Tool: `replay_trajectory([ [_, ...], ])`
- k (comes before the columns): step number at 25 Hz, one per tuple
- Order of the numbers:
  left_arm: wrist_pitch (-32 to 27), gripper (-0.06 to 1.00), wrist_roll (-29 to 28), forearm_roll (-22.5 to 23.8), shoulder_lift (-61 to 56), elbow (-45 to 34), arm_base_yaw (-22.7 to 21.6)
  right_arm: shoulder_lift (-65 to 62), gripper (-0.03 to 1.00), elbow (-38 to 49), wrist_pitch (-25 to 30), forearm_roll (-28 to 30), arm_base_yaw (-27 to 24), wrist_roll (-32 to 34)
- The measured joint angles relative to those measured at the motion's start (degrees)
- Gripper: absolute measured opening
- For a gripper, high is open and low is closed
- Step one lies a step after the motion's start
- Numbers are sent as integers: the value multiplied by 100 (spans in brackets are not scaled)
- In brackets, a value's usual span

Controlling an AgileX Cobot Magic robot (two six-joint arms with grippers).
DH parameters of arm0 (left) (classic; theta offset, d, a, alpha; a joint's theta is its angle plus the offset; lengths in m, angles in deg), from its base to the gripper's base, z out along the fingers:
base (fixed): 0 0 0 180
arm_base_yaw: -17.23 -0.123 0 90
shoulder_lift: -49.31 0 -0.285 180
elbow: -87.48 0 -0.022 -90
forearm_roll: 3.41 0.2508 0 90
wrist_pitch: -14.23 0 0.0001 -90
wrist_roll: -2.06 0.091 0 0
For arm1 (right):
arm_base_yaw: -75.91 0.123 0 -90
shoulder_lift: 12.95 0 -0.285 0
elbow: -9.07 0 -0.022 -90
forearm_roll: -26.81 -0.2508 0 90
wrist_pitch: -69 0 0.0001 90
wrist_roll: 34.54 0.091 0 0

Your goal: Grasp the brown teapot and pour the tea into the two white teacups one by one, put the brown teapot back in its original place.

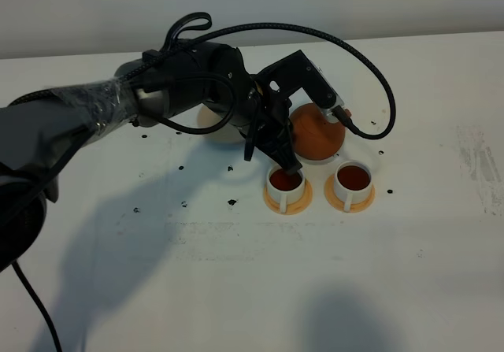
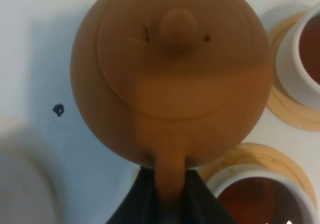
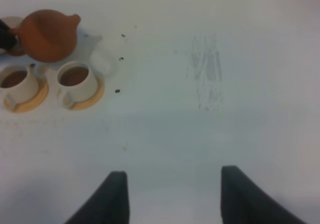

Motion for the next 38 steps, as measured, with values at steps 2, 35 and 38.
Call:
replay_trajectory([
  [2, 32, 9, -11, -5, 61, 0, 0, 0, 42, 0, 0, 0, 0, 0],
  [35, 51, 9, -1049, 211, -485, -189, -527, 0, 42, 0, 0, 0, 0, 0],
  [38, 141, 9, -1102, 212, -767, -574, -725, 0, 42, 0, 0, 0, 0, 0],
])
